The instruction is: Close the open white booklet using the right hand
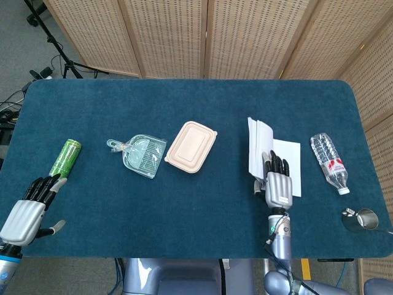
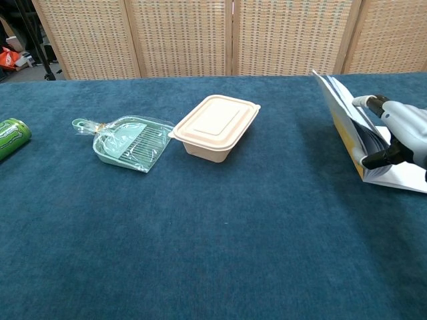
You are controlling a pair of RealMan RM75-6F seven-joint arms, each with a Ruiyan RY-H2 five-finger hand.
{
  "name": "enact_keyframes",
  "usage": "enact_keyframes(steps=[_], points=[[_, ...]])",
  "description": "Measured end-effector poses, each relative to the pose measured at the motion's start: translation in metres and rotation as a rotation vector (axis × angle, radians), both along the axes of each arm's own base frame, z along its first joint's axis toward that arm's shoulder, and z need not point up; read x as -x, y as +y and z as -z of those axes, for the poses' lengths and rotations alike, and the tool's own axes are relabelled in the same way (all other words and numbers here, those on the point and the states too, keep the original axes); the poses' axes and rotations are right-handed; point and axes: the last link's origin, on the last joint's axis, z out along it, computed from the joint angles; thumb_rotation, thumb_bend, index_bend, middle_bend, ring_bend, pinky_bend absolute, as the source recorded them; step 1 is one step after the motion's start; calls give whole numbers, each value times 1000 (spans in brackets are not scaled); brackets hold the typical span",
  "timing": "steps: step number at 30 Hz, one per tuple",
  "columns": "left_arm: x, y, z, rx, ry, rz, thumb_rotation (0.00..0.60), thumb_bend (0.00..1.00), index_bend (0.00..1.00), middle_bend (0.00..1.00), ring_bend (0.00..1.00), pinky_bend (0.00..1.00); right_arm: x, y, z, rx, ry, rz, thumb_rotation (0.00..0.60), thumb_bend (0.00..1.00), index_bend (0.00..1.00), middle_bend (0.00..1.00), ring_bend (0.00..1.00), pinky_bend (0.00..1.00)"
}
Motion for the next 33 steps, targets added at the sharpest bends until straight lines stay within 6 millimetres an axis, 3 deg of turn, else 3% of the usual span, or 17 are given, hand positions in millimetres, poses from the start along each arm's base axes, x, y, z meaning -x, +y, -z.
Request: enact_keyframes(steps=[20,33], points=[[-1,-1,0,-3,-3,4,600,195,0,0,0,0,3,-4,-24,123,14,34,600,514,58,0,0,0],[0,0,-3,-15,-2,-1,600,196,0,0,0,0,26,-5,-52,145,54,52,600,490,58,0,0,0]])
